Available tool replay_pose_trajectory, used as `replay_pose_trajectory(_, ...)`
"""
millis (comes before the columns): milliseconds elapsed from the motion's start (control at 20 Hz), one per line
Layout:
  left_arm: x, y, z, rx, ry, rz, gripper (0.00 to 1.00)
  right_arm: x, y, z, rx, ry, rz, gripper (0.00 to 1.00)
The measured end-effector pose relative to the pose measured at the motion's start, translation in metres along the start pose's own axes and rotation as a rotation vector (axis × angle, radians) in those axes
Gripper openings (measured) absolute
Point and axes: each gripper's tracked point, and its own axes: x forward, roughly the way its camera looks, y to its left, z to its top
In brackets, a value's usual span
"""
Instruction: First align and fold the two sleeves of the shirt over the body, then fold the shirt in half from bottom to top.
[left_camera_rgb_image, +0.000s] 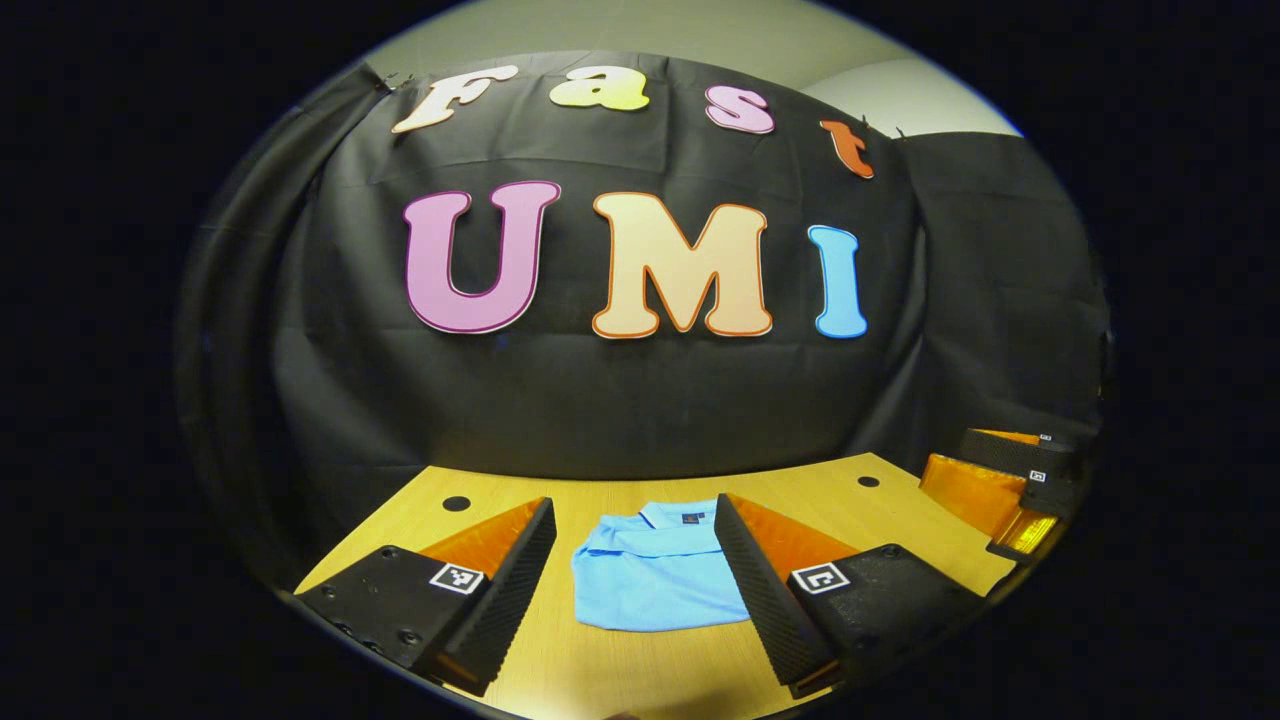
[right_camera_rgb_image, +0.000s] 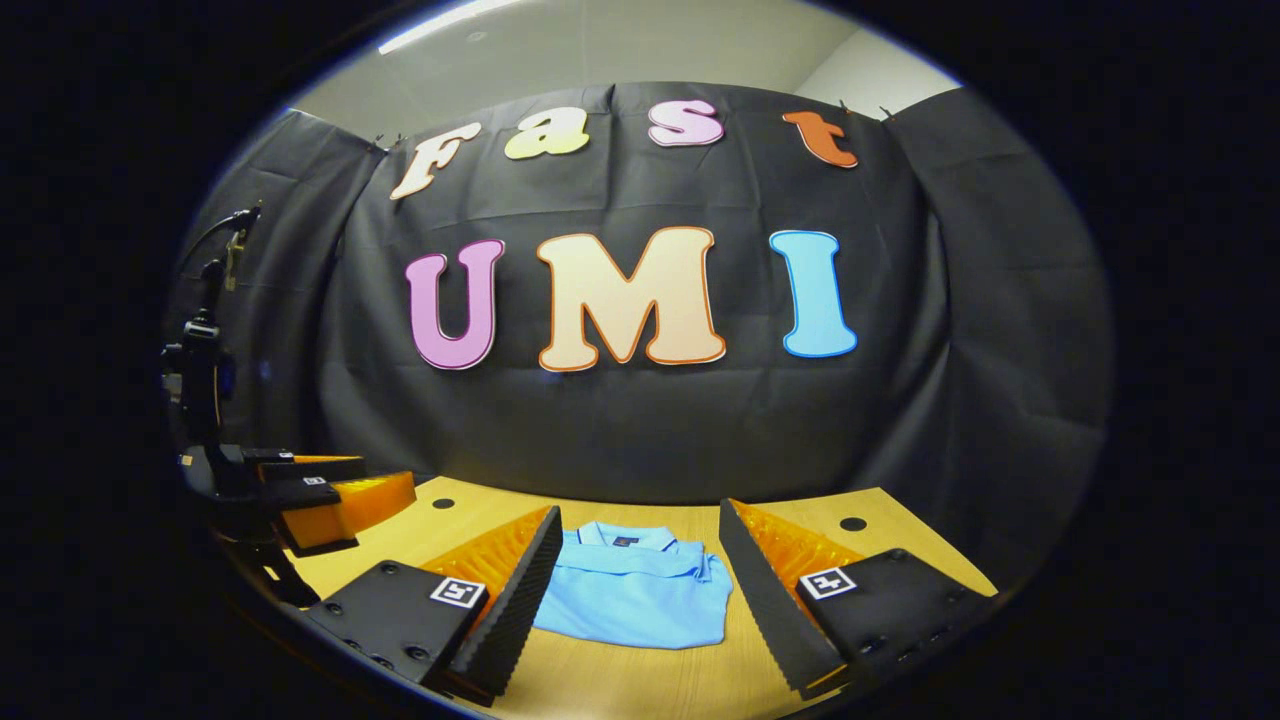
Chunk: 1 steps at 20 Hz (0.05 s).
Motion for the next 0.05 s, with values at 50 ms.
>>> replay_pose_trajectory(50,-0.0032,0.0021,0.0036,0.003,-0.007,0.009,0.95,-0.0031,0.0012,0.0008,-0.003,-0.001,-0.001,0.98)
